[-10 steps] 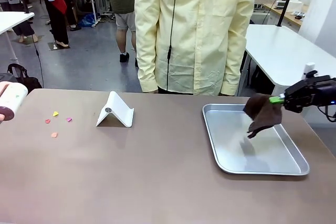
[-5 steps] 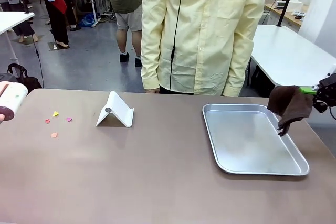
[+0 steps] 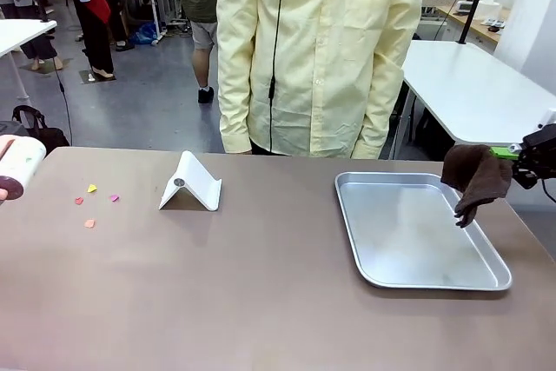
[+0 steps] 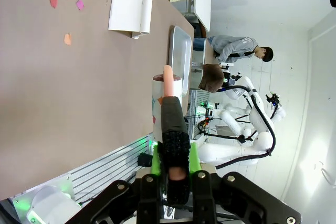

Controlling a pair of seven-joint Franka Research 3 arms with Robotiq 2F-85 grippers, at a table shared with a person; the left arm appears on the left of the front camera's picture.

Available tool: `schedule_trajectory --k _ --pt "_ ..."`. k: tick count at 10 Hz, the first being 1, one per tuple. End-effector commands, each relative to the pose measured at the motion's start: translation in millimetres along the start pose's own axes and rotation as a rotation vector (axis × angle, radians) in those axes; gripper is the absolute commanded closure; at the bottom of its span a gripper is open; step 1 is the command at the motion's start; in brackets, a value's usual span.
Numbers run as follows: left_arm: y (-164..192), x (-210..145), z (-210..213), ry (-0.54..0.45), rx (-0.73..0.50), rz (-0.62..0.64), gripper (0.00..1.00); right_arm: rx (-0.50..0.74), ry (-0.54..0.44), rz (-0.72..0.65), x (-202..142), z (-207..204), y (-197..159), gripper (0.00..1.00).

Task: Clean the surface of the table.
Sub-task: If a person points to the right, clean the right side of the table with your right hand, and if they point to the left, clean the left side with your left hand, then clean the area not pointed to by the person.

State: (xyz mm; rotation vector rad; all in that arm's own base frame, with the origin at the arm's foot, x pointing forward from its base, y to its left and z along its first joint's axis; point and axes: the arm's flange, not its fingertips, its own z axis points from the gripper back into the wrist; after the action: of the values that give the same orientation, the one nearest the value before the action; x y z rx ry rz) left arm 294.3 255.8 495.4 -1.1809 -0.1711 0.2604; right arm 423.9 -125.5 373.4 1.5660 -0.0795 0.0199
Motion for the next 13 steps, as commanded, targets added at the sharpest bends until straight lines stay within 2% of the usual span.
schedule_trajectory --k 1,10,11,12,13 --pt "-1.7 -3.2 3.1 0.008 -0.008 -0.018 1.0 -0.003 -0.006 0.023 2.7 -3.0 2.7 0.94" --pt "-1.7 -3.2 3.1 0.008 -0.008 -0.018 1.0 -0.003 -0.006 0.023 2.7 -3.0 2.7 0.94" --pt "0.0 0.0 0.0 0.0 0.0 0.0 0.78 -0.003 -0.006 0.023 2.7 -3.0 2.7 0.94" --pt "-5.3 6.2 -3.0 -0.07 0.119 0.006 0.78 -0.003 -0.006 0.023 2.7 -3.0 2.7 0.94" --pt "-4.8 13.4 -6.8 -0.092 0.198 0.022 0.78 -0.003 -0.006 0.023 2.7 -3.0 2.7 0.94"
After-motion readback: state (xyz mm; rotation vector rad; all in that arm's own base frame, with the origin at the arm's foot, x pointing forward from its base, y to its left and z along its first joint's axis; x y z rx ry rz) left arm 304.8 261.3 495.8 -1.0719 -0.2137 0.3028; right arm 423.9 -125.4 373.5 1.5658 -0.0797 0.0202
